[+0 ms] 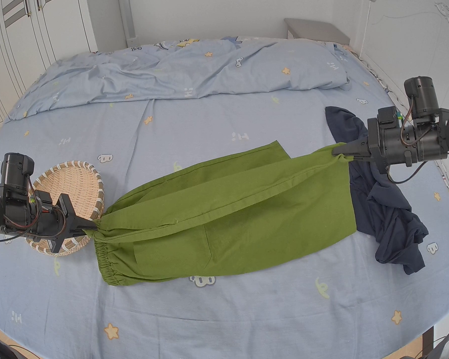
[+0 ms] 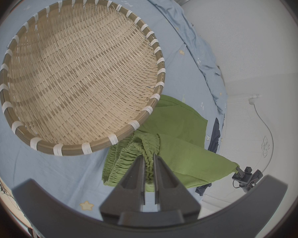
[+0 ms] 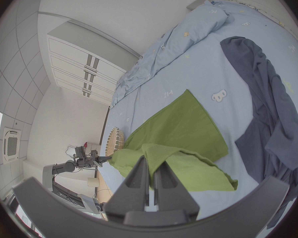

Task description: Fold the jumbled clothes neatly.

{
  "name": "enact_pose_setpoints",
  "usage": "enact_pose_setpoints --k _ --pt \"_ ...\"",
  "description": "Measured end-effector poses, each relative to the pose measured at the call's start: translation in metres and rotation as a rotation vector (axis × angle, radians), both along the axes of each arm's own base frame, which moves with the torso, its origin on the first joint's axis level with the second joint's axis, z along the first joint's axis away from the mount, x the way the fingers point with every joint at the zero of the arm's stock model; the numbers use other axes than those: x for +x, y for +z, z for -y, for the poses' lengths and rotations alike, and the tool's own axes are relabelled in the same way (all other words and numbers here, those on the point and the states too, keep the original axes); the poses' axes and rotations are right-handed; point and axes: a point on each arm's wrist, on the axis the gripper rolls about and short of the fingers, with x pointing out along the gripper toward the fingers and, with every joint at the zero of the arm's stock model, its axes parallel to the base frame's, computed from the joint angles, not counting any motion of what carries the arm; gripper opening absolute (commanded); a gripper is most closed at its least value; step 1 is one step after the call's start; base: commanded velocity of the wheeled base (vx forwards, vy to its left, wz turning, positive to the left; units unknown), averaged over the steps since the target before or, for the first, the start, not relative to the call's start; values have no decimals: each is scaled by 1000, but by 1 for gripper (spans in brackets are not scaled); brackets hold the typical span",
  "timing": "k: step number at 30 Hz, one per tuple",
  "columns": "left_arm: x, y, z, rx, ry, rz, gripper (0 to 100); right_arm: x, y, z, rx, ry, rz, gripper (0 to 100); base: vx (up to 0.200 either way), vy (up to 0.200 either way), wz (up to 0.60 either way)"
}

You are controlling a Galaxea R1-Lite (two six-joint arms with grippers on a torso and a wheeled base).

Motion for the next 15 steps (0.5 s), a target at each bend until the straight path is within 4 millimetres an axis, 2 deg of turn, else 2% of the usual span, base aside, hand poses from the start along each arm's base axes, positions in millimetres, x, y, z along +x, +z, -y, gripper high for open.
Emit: enact_pose_setpoints --k 6,15 --pt "5 -2 -5 -1 16 -7 0 26 8 -7 -17 15 16 0 0 0 0" --pt "8 -2 -7 1 22 -2 0 59 3 -17 -22 24 39 0 0 0 0"
